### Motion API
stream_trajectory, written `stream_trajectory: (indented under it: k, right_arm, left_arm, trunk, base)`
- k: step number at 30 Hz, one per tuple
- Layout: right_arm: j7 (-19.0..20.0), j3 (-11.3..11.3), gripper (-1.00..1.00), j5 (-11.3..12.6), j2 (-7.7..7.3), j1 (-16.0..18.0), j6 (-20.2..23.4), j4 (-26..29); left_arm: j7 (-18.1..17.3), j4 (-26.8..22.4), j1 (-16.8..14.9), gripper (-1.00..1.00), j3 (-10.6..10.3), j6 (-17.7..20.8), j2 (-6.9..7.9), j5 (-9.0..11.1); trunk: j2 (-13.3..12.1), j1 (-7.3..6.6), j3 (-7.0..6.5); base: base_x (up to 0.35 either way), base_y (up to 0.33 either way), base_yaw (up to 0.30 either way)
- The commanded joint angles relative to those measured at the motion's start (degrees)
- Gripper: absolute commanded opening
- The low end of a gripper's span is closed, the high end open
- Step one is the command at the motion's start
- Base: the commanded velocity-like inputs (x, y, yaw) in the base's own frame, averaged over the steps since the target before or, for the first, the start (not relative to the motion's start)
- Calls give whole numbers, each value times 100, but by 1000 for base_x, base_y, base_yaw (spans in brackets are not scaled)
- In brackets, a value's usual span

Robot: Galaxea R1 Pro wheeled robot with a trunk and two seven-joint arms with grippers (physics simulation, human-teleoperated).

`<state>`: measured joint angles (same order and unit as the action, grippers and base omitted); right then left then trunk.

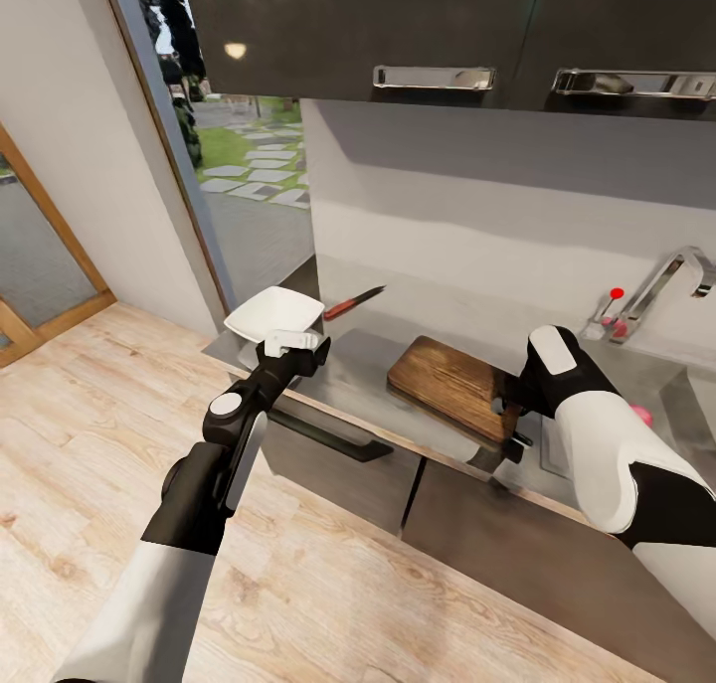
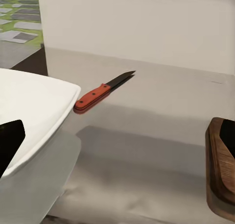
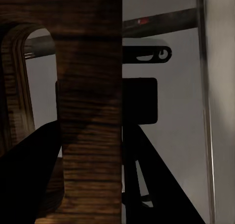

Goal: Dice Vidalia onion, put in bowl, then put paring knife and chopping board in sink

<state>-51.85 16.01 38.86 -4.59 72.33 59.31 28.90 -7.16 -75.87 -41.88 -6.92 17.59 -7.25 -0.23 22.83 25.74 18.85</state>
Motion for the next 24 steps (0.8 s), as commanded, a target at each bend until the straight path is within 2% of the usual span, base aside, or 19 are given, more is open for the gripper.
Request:
stream_trajectory:
  k: [1, 3, 4, 24]
  right_arm:
    - [-62, -2, -100, 97, 2, 1, 63, -33]
    - [-62, -2, -100, 97, 2, 1, 63, -33]
    - [-62, -2, 100, 96, 2, 1, 63, -33]
    - [-62, -55, 100, 104, 0, 1, 63, 1]
  left_arm:
    - [-23, -7, -5, 100, 6, 34, -3, -3]
    - [-23, -7, -5, 100, 6, 34, -4, -3]
    - [-23, -7, -5, 100, 5, 34, -4, -3]
    - [-23, -7, -5, 100, 6, 34, -5, -3]
  trunk:
    - [9, 4, 11]
    - [9, 4, 11]
    - [9, 4, 11]
    - [9, 4, -5]
  base:
    - [0, 0, 0]
    - [0, 0, 0]
    - [0, 0, 0]
    - [0, 0, 0]
